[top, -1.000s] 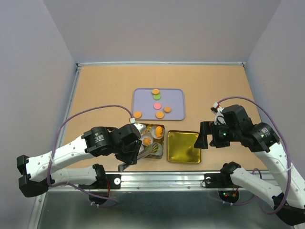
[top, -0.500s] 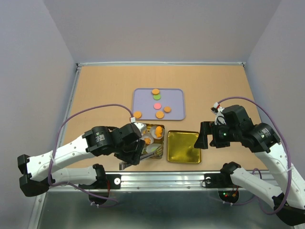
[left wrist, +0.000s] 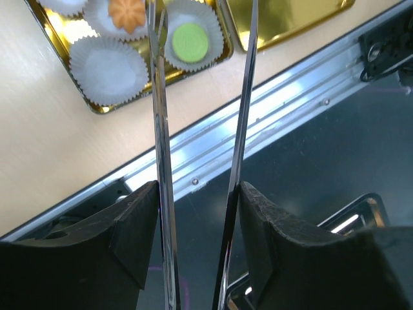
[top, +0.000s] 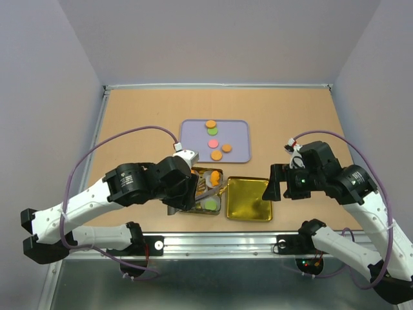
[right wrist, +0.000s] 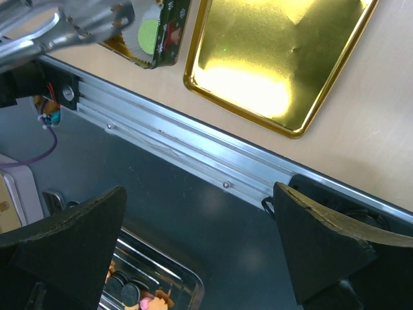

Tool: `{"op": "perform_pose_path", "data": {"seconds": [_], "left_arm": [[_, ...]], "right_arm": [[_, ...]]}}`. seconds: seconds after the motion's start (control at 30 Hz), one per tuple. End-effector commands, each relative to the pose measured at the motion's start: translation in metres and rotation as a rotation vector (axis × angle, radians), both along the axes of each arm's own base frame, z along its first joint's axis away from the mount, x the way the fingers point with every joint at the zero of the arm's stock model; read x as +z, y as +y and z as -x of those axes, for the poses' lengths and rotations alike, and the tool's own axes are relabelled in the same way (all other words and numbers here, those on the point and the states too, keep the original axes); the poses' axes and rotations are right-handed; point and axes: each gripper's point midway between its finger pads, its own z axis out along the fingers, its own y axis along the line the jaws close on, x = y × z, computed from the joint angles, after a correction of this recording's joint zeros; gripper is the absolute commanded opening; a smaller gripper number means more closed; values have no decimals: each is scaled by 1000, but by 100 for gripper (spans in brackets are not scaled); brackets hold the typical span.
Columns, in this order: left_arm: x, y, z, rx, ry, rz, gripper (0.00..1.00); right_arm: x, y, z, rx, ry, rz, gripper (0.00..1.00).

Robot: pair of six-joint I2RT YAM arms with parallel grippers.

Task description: Pack the cookies

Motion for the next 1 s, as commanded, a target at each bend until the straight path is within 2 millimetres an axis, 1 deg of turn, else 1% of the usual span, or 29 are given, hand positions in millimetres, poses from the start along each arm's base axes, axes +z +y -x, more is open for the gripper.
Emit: {"op": "perform_pose_path", "data": {"seconds": [0.0,0.03,0.07,0.13,0.17,0.2,0.27,0.33,0.37,0.43,0.5,0.57,0.6,0.67,0.73,0.77,0.8,0.83,0.9,0.93,0.97], "left_arm": [[27,-9,-30,80,-132,18,61],[27,-7,-38,105,-163,-6,61],[26,-9,-39,105,-161,-20,61],[24,-10,-57,151,-211,-67,61],[24,-12,-61,155,-220,-72,61],[23,-19,-68,159,-227,-77,61],[23,-22,-80,183,-242,-89,61],[19,-25,-88,201,-243,-113,61],[19,-23,-93,227,-244,-121,61],[25,-20,-105,283,-254,-118,60],[33,-16,-115,320,-274,-122,60],[39,-4,-129,381,-294,-144,60],[46,0,-134,406,-305,-142,60],[47,4,-146,422,-318,-163,60],[49,0,-159,433,-336,-151,60],[48,-3,-161,431,-338,-148,60],[42,-2,-165,441,-331,-154,60],[40,-10,-172,442,-336,-132,60],[32,-19,-181,418,-336,-137,60],[29,-22,-185,409,-336,-149,60],[26,-24,-187,401,-336,-163,60]], "right_arm": [[2,2,-5,6,-26,0,100],[0,2,-5,6,-24,2,100],[-2,2,-6,3,-16,7,100],[-6,2,-5,-2,9,14,100],[-7,2,-5,-4,11,16,100],[-6,2,-5,-8,21,25,100],[-6,-2,-6,-24,25,51,100],[-6,-6,-9,-41,22,70,100],[-4,-6,-10,-45,18,71,100],[-6,-7,-11,-50,30,85,100],[-7,-6,-12,-54,36,90,100],[-4,-7,-15,-60,36,102,100],[-2,-7,-16,-62,35,102,100],[-2,-5,-20,-62,30,104,100],[-5,0,-23,-62,34,90,100],[-9,3,-25,-58,37,84,100],[-11,6,-30,-55,25,72,100],[-20,5,-28,-61,45,81,100],[-30,9,-31,-53,44,72,100],[-30,10,-32,-52,42,71,100],[-35,9,-32,-52,54,81,100]]}}
